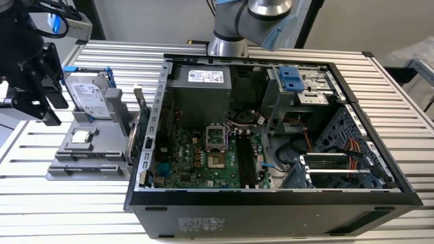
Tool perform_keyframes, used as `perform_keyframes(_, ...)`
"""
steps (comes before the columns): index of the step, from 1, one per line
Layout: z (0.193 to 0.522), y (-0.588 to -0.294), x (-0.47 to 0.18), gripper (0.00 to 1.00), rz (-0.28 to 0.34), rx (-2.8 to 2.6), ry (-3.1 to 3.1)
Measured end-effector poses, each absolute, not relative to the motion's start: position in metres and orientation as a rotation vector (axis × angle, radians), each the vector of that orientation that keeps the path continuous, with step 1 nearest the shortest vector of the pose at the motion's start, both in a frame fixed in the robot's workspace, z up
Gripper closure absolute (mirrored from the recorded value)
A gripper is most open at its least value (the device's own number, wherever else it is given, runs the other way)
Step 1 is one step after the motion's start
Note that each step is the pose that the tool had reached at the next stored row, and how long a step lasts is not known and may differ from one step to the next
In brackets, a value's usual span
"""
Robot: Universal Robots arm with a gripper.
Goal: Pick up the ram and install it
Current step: 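Pick up the ram and move it above insertion slot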
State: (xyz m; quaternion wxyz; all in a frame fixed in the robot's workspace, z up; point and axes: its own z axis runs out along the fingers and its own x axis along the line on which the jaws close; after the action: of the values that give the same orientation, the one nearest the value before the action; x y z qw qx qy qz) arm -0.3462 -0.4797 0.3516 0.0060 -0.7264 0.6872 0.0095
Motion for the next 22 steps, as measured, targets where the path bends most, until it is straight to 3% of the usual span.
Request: perform_keyframes(22, 0.3464, -0.4797, -0.3462, 0.0, 0.029, -2.274, 2.151)
